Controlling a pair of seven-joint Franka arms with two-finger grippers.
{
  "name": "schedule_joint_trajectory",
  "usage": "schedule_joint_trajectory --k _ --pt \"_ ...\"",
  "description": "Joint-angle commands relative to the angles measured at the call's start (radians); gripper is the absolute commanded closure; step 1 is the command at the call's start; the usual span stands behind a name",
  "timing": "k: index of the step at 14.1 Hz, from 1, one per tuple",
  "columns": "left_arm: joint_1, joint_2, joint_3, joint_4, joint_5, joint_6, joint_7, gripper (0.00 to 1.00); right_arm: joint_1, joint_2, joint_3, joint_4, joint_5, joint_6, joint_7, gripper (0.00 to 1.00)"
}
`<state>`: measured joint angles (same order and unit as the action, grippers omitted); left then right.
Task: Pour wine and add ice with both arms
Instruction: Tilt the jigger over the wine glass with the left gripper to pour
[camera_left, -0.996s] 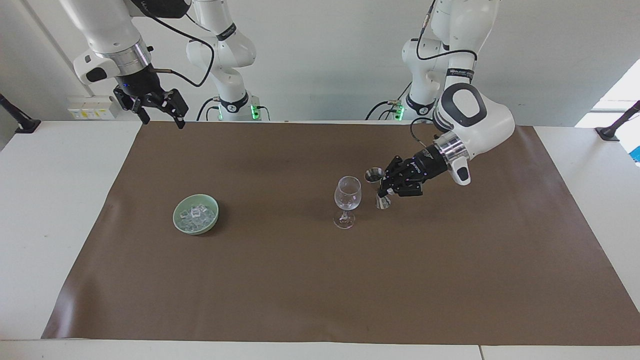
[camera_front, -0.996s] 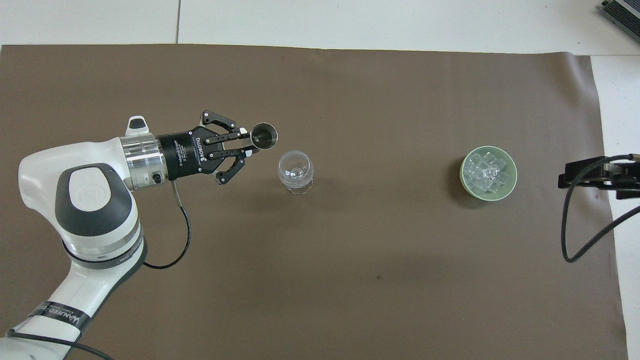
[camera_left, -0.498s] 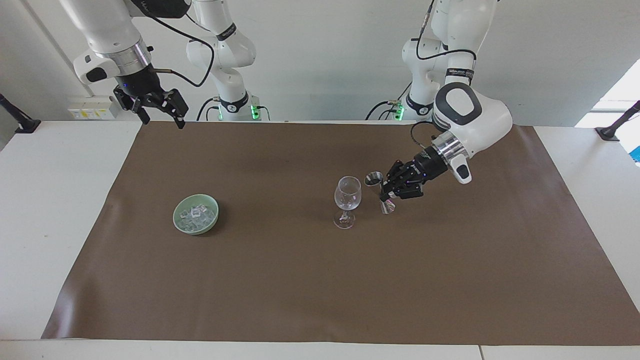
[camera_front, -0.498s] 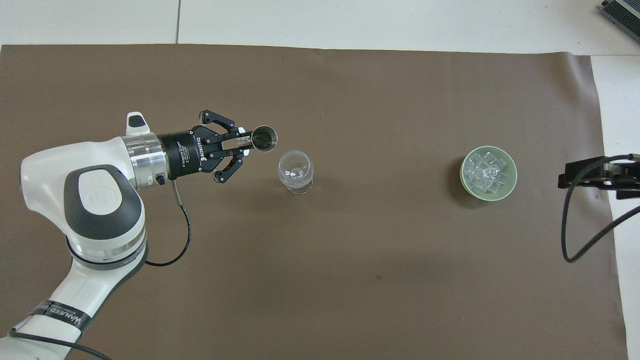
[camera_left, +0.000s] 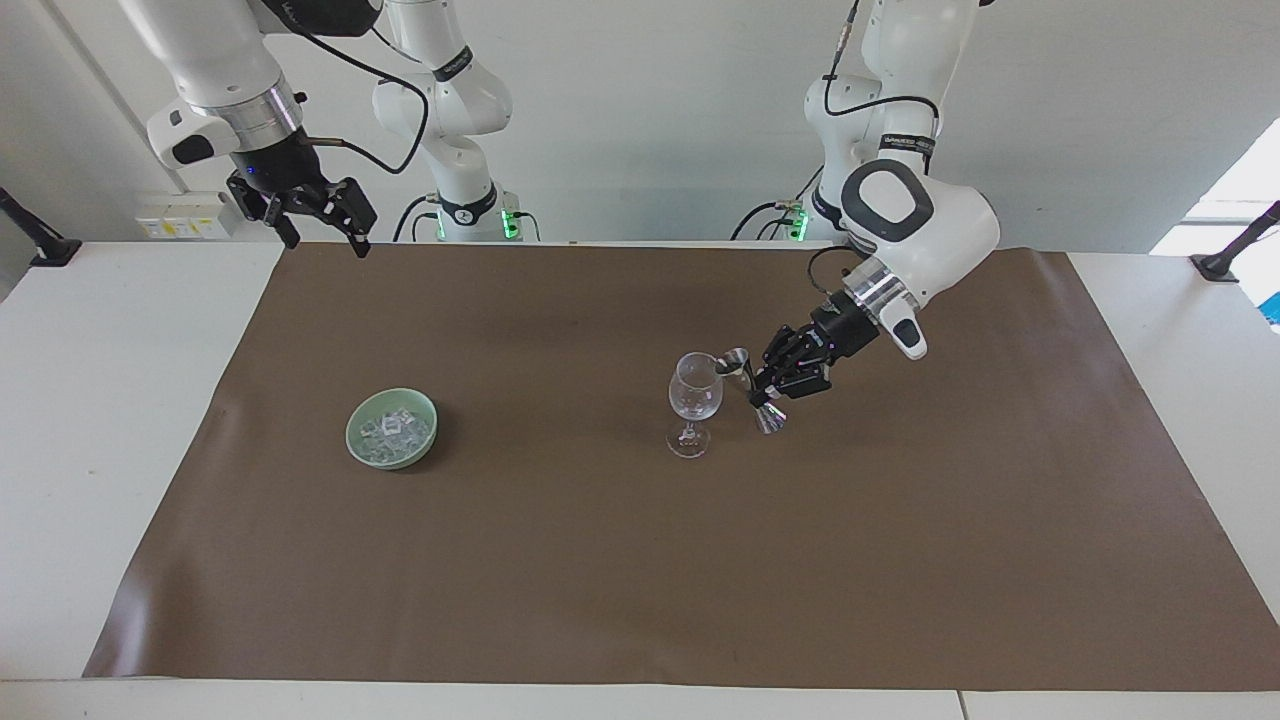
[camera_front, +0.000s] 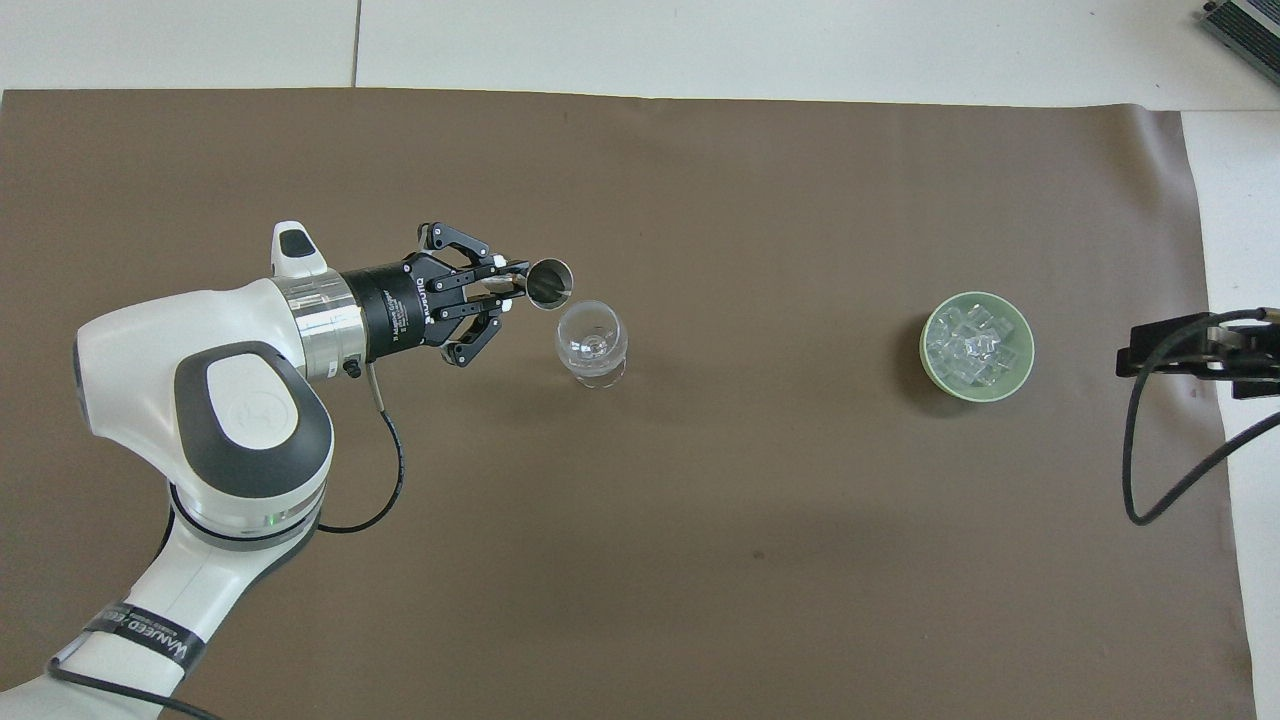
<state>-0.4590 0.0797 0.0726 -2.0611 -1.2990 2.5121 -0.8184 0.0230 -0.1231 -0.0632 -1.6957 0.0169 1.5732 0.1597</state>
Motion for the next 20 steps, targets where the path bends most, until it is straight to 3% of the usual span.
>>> schedule_joint_trajectory --k 1,20 --pt "-0.055 -0.02 0.013 -0.02 0.017 0.073 0.021 1.0 -0.006 -0.024 0.003 -0.025 0.011 0.007 -0.003 0.0" --pt "-0.153 -0.046 0.013 -0.083 0.018 0.32 0.341 1.0 -0.008 -0.024 0.003 -0.025 0.011 0.007 -0.002 0.0"
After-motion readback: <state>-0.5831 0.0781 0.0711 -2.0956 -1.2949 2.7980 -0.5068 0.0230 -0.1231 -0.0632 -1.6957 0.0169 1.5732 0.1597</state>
